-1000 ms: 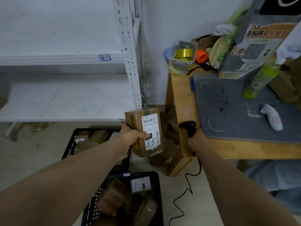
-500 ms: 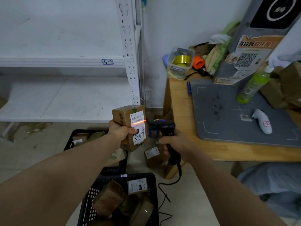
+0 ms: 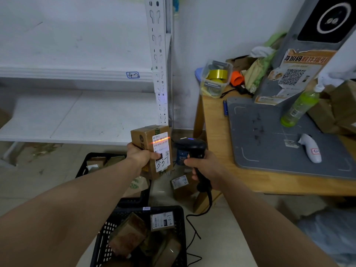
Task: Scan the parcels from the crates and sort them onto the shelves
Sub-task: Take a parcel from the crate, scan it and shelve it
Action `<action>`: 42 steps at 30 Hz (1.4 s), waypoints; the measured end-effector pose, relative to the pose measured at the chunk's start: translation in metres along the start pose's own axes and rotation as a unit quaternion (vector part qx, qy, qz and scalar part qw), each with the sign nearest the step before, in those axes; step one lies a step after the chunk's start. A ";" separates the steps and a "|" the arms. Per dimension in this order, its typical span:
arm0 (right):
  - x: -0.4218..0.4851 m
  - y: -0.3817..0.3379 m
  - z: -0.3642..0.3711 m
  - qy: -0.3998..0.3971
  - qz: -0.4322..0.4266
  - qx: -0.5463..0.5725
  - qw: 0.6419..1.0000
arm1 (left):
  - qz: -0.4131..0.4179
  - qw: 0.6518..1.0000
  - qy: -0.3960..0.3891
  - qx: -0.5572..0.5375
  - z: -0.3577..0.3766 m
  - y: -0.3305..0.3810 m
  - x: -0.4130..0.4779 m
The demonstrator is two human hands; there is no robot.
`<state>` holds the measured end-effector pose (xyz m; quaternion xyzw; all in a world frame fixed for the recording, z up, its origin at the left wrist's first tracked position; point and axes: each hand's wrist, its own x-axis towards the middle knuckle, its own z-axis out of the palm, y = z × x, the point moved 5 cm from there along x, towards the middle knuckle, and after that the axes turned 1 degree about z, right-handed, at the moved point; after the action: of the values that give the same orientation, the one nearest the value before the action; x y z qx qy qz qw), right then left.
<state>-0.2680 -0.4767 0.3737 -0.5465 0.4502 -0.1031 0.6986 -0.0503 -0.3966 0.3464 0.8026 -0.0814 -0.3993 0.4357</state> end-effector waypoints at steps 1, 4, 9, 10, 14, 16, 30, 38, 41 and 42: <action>0.000 0.000 0.001 0.000 0.001 0.000 1.000 | -0.001 1.000 -0.001 0.000 -0.001 -0.001 -0.001; 0.002 -0.001 0.003 0.002 0.006 -0.001 1.000 | -0.002 1.000 -0.004 -0.002 -0.002 -0.002 -0.001; 0.004 -0.001 0.005 -0.001 0.010 0.001 1.000 | -0.004 1.000 -0.007 -0.001 -0.004 -0.002 -0.001; 0.004 -0.001 0.005 0.001 0.010 0.002 1.000 | -0.004 1.000 -0.007 -0.002 -0.005 -0.003 0.000; 0.009 0.002 -0.006 0.038 0.013 0.014 0.999 | -0.011 1.000 -0.013 -0.005 -0.003 -0.005 0.003; 0.016 0.008 -0.020 0.078 0.025 0.000 0.997 | -0.012 1.000 -0.026 -0.008 0.001 -0.007 0.004; 0.074 0.062 -0.118 0.248 0.118 -0.345 0.898 | -0.029 0.990 -0.137 0.022 0.041 -0.022 0.002; 0.072 0.064 -0.115 0.285 0.130 -0.326 0.892 | -0.035 0.988 -0.147 0.029 0.033 -0.033 0.003; 0.057 0.056 -0.107 0.337 0.089 -0.318 0.882 | -0.029 0.988 -0.148 0.024 0.024 -0.031 0.002; 0.051 0.049 -0.101 0.357 0.058 -0.320 0.876 | -0.026 0.988 -0.151 0.026 0.018 -0.031 0.001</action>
<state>-0.3307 -0.5576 0.3055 -0.6391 0.7081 -0.1013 0.2825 -0.0693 -0.3899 0.3171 0.7462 -0.1354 -0.5247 0.3867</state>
